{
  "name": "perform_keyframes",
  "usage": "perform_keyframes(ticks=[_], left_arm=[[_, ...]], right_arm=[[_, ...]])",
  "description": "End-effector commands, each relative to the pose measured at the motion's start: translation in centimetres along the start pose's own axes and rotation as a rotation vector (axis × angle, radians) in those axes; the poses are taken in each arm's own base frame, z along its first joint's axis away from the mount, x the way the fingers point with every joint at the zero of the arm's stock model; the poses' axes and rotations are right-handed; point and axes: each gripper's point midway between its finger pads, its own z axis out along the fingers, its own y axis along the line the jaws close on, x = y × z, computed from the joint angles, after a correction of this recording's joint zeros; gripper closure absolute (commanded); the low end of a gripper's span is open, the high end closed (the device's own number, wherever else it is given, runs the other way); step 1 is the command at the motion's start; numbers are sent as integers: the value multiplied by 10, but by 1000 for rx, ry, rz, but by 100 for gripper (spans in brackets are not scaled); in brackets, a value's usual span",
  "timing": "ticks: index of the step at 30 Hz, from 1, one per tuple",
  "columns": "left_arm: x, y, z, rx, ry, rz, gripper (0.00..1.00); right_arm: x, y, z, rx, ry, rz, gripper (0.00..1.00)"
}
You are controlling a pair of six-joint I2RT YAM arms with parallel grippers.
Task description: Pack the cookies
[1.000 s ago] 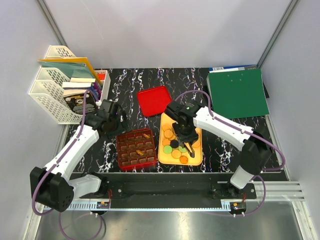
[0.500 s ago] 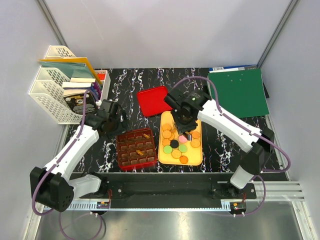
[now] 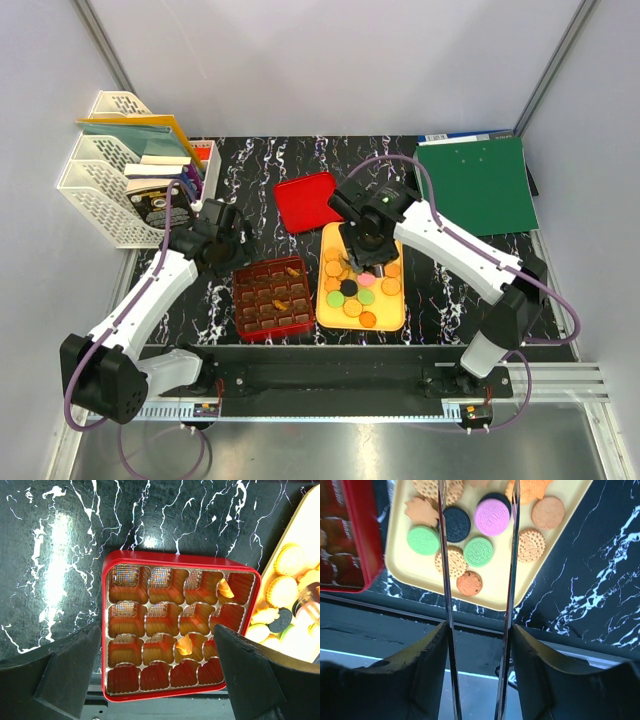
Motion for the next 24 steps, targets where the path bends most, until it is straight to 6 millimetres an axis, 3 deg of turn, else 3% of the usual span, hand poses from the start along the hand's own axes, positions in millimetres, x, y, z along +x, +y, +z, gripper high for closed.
perform_keyframes(ticks=[1, 10, 17, 24], left_arm=[[-10, -8, -4, 40, -41, -13, 1], [-8, -6, -3, 37, -38, -10, 1], [-6, -4, -3, 33, -37, -8, 1], [-6, -5, -1, 31, -29, -6, 1]], right_arm=[[11, -10, 5, 38, 12, -10, 42], [10, -7, 27, 33, 29, -11, 42], [1, -3, 20, 18, 5, -1, 45], [18, -2, 40, 19, 82, -23, 47]])
